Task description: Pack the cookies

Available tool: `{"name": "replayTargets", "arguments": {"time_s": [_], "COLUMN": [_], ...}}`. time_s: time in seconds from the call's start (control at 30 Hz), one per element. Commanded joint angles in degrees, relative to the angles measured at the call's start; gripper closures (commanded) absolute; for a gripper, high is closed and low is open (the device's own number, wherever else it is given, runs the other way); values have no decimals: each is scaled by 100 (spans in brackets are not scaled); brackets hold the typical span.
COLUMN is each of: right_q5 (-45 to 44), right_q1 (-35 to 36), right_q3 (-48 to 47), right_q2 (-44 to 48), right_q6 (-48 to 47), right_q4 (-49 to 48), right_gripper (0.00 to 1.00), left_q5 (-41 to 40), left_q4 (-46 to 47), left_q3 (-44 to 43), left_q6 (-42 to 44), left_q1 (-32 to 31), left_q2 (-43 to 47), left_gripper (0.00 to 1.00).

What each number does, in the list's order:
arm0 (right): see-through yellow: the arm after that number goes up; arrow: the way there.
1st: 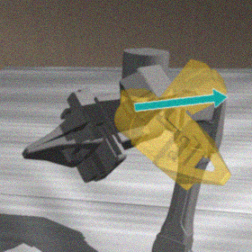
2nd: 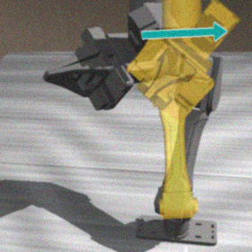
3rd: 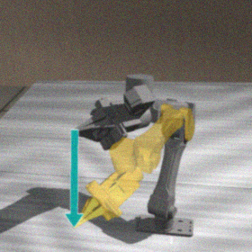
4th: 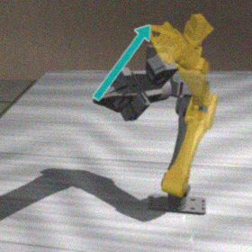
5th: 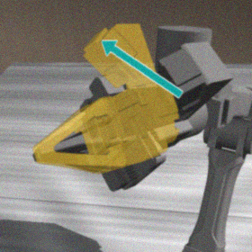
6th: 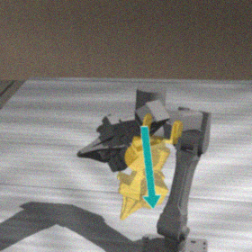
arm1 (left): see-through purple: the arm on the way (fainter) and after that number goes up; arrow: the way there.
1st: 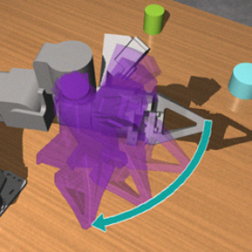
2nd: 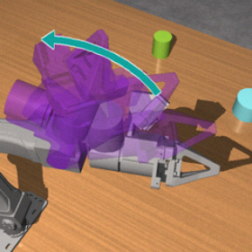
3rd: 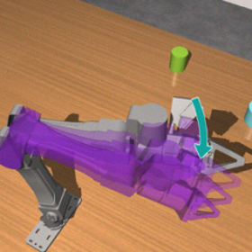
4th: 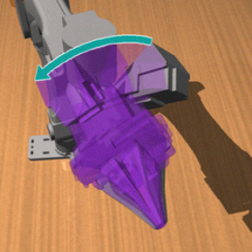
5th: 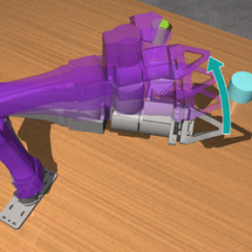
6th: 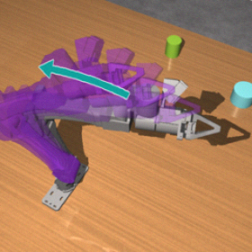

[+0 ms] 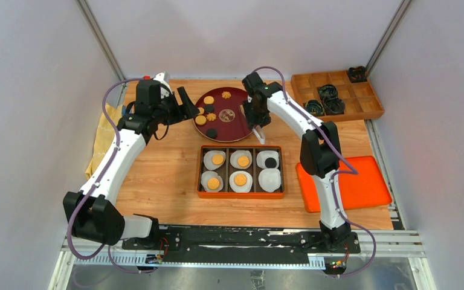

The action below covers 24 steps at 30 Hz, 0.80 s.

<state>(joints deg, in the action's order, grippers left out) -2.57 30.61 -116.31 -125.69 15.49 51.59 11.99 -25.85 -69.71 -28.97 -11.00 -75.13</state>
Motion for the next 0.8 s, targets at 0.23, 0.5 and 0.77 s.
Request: {"name": "replayTargets", "arguments": {"time_s": [0.23,0.5,0.77], "right_q5": [751,809,758], "right_q1": [-152,-143,-116], "right_q3": [137,605,1445], "right_q2": [363,1359,2748], "right_q6": [49,82,-7], "right_q4": [115,106,288], "right_gripper": [99,100,100], "left_q5": [151,255,350], "left_q4": [69,111,198], "left_q3": [89,107,126], "left_q6": [37,-21,-94], "left_q1": [72,72,72], "left_q2": [33,86,96], "left_gripper": [19,19,19]}}
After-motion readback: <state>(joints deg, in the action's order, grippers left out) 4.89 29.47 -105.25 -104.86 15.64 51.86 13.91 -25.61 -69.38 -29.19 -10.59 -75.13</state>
